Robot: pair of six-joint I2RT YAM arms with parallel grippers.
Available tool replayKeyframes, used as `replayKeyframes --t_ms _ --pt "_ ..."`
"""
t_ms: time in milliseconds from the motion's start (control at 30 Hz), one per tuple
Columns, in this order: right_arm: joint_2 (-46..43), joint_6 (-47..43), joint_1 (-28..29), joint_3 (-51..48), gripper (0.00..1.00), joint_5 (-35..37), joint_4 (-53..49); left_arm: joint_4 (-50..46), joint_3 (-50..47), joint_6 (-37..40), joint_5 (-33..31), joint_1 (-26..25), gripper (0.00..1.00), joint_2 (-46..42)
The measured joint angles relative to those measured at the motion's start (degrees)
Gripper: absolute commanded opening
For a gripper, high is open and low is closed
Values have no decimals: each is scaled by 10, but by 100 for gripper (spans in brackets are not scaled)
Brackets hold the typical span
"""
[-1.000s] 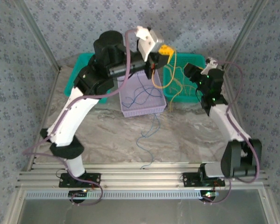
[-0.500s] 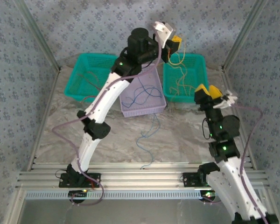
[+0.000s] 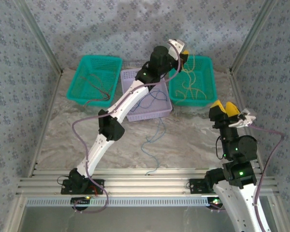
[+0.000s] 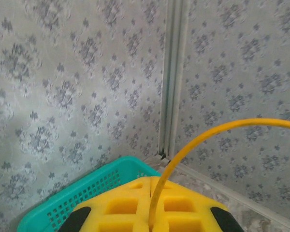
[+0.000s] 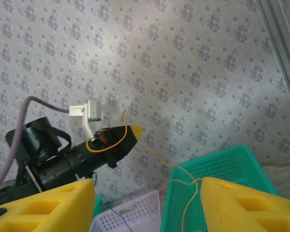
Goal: Untangle the cables
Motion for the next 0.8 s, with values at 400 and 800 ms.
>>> replayKeyframes --t_ms 400,800 --pt "16 1 1 -16 61 -43 -20 -3 -46 -30 -30 2 87 80" --pt "68 7 5 12 64 -45 -80 -5 -28 -58 -29 0 100 51"
